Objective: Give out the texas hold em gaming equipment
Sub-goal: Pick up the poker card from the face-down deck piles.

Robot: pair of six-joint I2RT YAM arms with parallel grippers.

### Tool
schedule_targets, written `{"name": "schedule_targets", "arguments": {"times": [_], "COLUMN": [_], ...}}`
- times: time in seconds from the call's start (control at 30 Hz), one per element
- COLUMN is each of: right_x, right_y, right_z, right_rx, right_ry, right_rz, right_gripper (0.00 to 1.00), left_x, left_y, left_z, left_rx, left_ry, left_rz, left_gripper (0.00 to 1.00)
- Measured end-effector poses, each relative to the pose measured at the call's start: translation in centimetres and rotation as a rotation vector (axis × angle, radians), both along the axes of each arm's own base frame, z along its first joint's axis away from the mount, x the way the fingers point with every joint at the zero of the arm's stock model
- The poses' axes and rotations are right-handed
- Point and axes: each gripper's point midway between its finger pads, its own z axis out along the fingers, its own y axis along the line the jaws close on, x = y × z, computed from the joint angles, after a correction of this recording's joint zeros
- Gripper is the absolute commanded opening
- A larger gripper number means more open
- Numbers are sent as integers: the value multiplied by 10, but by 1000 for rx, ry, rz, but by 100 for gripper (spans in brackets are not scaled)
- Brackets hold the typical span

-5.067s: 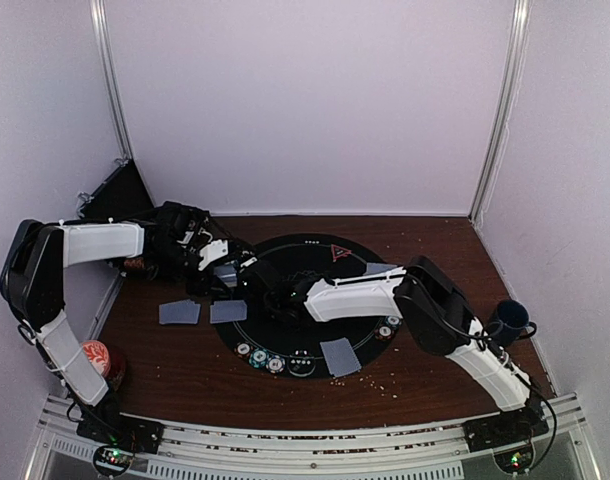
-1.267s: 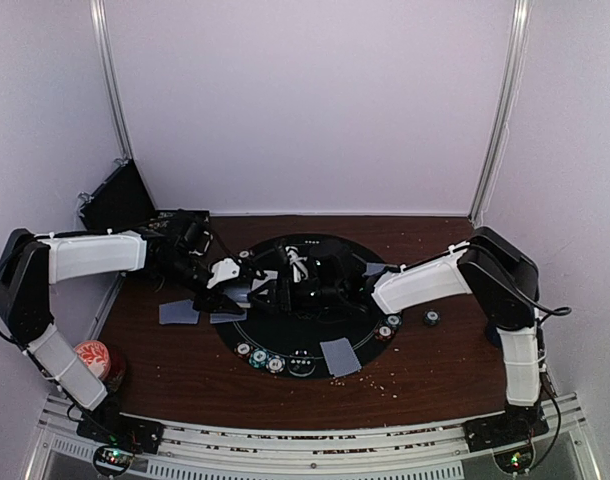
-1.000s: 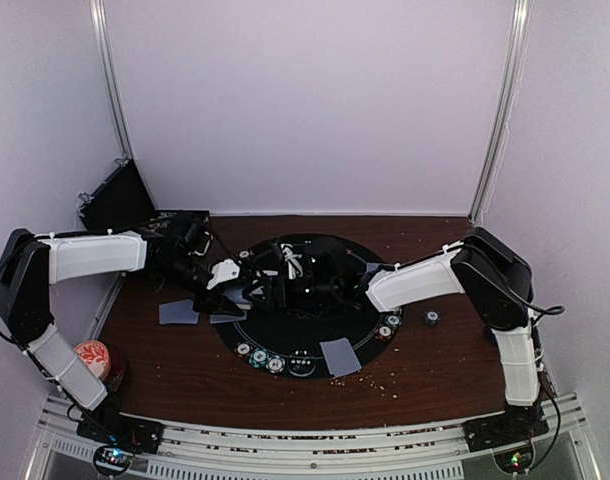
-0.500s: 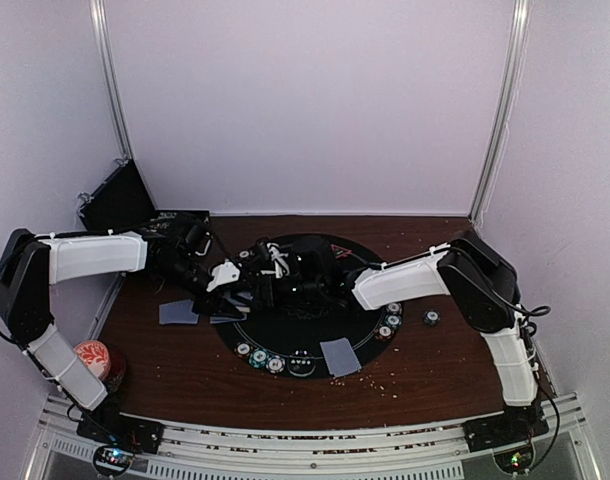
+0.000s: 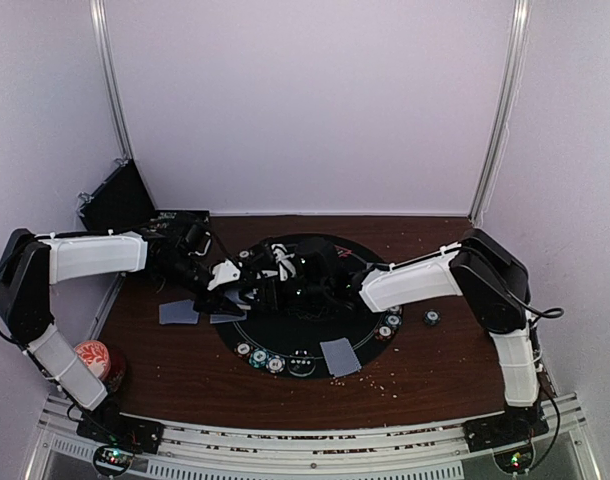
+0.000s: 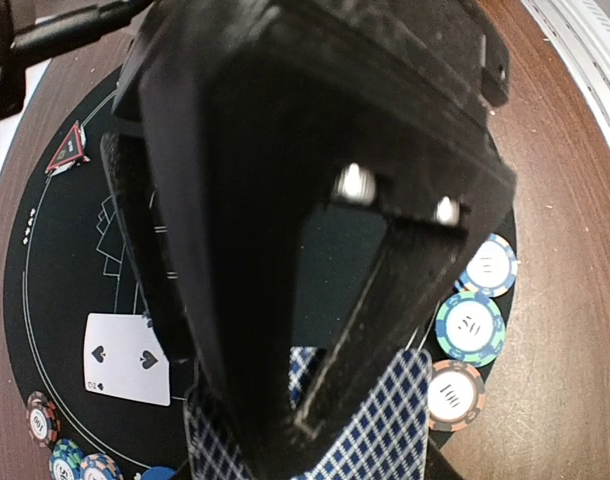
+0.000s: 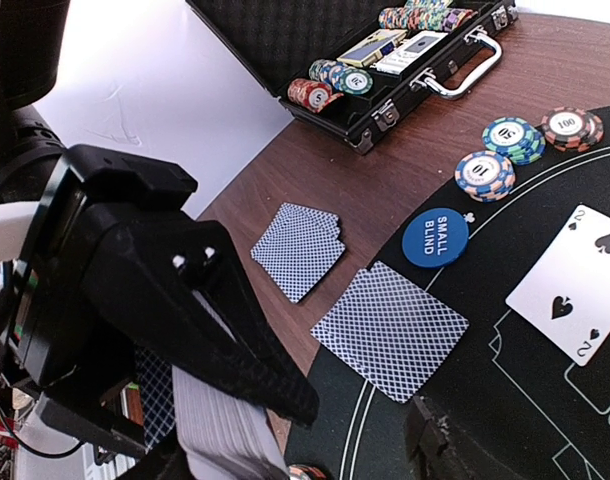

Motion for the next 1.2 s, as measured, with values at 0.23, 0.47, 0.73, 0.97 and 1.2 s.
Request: {"name": "schedule_targets", "arguments": {"times": [0.23,0.47,0.73,0.97,1.2], "right_x": [-1,-7,-14,-21,-14], "right_y": [-7,-11,-21,-27,-50], "right_z": [3,6,5,7,13], "right_rx": [-5,4,29,50,45], "right_ry": [-9,-2,41,66,72], "right_rz": [-3,20,63,86,39], "right_gripper": [41,27,2,0,0], "left_x": [4,6,5,2,0], "left_y": [0,1,1,2,2], "left_z": [0,0,-5,-7,-9], "left_rx": [3,9,16,20,22], "left_ry": [-18,-25,-9,5,21], "left_rz": [6,11,10,8,5], "left_gripper": [42,42,42,42,42]}}
